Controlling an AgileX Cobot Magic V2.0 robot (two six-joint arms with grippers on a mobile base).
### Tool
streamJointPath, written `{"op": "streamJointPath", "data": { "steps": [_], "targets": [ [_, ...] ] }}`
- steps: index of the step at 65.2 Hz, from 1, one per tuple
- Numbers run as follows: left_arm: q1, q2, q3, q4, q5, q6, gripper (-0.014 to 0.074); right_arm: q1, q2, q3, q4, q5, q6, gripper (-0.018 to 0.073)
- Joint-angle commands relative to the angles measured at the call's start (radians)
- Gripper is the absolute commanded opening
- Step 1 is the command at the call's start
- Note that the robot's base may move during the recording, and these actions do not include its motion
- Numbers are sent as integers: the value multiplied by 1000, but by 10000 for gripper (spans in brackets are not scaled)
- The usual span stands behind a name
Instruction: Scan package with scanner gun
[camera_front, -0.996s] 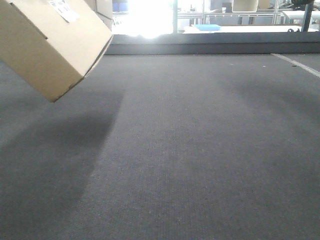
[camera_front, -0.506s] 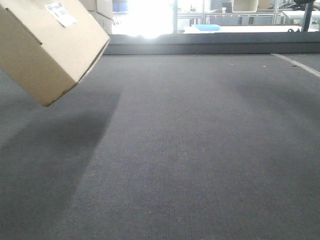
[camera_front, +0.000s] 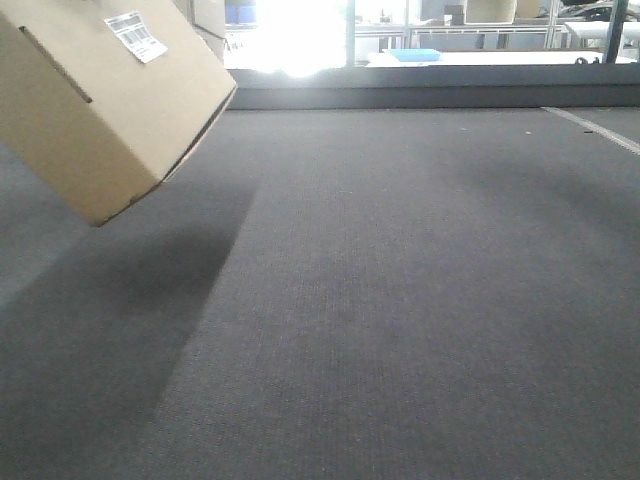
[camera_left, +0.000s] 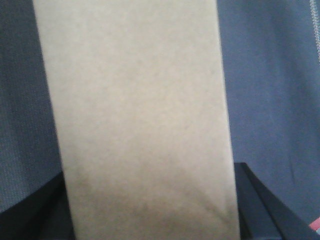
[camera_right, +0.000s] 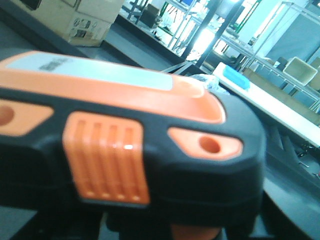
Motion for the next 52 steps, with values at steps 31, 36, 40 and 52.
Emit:
{"op": "streamJointPath", "data": {
  "steps": [31,36,40,52],
  "targets": [
    [-5,-12,-3,-7,-3,-1,-111,-3,-13,-38,8,14,0,-151],
    [-5,-12,-3,-7,-3,-1,-111,-3,-22,-38,8,14,0,-151],
    [-5,-12,-3,-7,-3,-1,-111,-3,-33,-38,8,33,0,-151],
    [-5,-22,-8,-8,-3,-1,-111,-3,-78,-38,48,110,0,-151]
  ]
}}
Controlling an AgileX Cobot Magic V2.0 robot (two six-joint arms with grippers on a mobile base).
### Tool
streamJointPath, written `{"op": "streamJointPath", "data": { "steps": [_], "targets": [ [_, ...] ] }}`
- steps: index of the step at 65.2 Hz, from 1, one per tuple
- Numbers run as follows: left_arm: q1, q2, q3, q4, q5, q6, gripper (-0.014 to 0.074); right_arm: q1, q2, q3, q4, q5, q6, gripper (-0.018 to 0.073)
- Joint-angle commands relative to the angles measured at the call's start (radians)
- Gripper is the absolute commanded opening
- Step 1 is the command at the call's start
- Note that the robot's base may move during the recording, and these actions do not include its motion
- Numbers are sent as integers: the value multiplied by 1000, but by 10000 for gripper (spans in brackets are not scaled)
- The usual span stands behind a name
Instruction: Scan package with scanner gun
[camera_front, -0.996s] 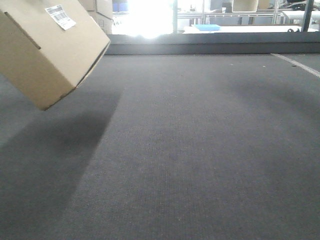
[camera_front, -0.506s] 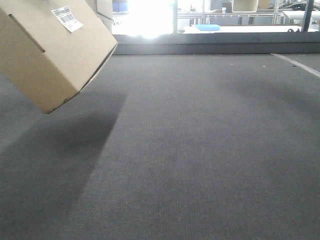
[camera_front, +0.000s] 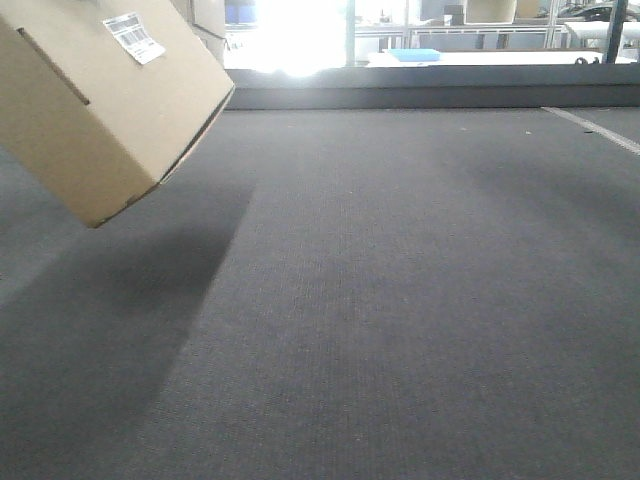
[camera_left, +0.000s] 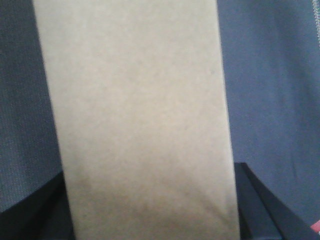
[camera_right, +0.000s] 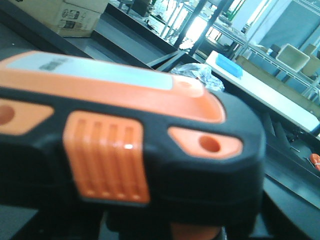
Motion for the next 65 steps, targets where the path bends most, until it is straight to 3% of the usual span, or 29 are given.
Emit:
{"op": "streamJointPath", "data": {
  "steps": [1,10,19,30,50,65],
  "targets": [
    [-5,-22,-10,-13,-3,-1,-111,-3,-49,-19,40,9,0,-151],
    [-5,-34,-41,51,-3,-20,-111,-3,-83,-19,134,48,0,-151],
    [-5,-53,-76,202,-3,-66,-111,-3,-121,-13,253,86,0,-151],
    [-5,-70,-101,319,-3,-81,-111,-3,-174,66,419,58,0,-151],
    [-5,-72,-101,451,-3,-88,-111,-3,-210,384,610,-229,0,-151],
    [-5,-72,-101,474,-3,-88,-111,-3,-207,616,663,-592,0,-151]
  ]
}}
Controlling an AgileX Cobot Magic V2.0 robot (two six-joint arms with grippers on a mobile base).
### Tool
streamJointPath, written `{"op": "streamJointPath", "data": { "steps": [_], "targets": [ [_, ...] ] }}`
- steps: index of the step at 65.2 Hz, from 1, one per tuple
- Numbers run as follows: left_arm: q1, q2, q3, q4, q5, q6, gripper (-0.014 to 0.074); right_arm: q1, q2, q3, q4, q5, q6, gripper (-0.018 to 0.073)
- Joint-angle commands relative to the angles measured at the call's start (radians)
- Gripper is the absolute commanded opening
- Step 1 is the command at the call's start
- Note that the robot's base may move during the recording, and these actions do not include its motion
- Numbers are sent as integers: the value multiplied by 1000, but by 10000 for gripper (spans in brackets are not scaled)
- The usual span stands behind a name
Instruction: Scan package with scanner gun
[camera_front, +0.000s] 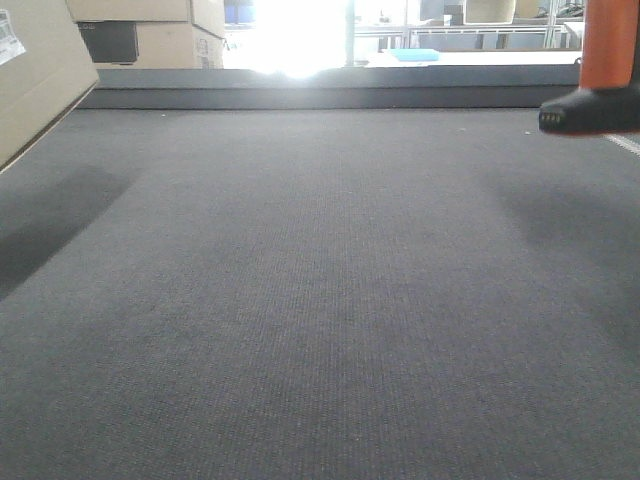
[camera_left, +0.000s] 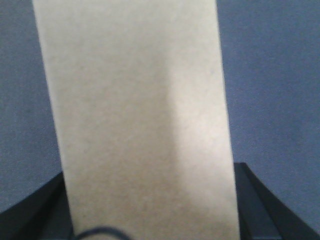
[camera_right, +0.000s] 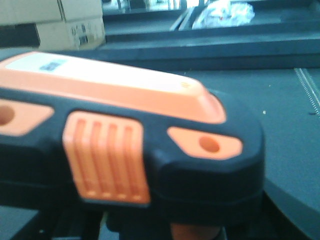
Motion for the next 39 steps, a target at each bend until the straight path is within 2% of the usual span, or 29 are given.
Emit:
{"op": "streamJointPath", "data": {
  "steps": [1,11,39],
  "targets": [
    [-4,-14,-12,-1,-8,-9,-111,-3,-9,63,36,-217,0,-151],
    [-4,-14,-12,-1,-8,-9,-111,-3,32,128,88,-348,-5,-151],
    [-4,-14,-12,-1,-8,-9,-111,-10,228,130,92,-506,-64,-151]
  ]
}}
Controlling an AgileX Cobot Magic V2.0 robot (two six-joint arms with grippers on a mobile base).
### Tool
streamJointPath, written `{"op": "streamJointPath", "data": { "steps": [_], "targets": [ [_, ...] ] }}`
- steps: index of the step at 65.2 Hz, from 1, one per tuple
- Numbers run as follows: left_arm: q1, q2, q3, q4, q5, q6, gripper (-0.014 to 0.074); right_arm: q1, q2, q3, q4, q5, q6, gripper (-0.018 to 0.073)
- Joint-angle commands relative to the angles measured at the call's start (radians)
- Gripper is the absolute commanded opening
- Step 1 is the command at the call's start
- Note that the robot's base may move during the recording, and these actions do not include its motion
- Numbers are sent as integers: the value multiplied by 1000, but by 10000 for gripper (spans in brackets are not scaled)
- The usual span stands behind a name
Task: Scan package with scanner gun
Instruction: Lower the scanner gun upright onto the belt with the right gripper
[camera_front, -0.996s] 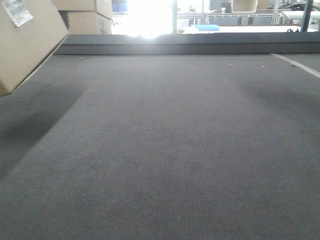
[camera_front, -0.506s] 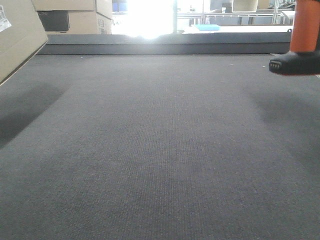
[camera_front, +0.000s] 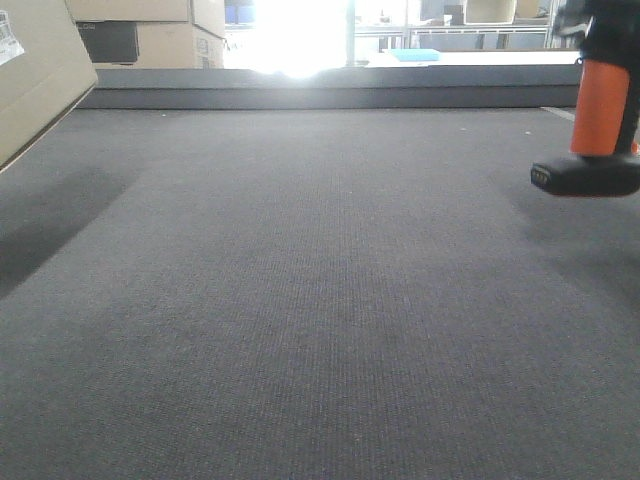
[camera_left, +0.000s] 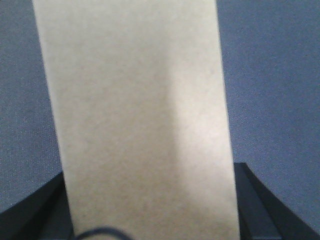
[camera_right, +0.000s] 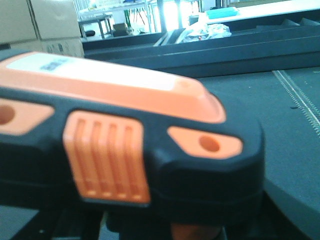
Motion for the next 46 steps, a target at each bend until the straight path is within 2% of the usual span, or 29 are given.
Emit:
{"op": "streamJointPath", "data": {
  "steps": [1,17,46],
  "targets": [
    [-4,-14,-12,-5,-8,-9,-111,-7,24,-4,9,-105,-21,-151],
    [-4,-14,-12,-5,-8,-9,-111,-7,104,-4,12,-155,-21,-151],
    [-4,-14,-12,-9,-8,-9,-111,-7,170,-4,12,-147,-21,-151]
  ]
}}
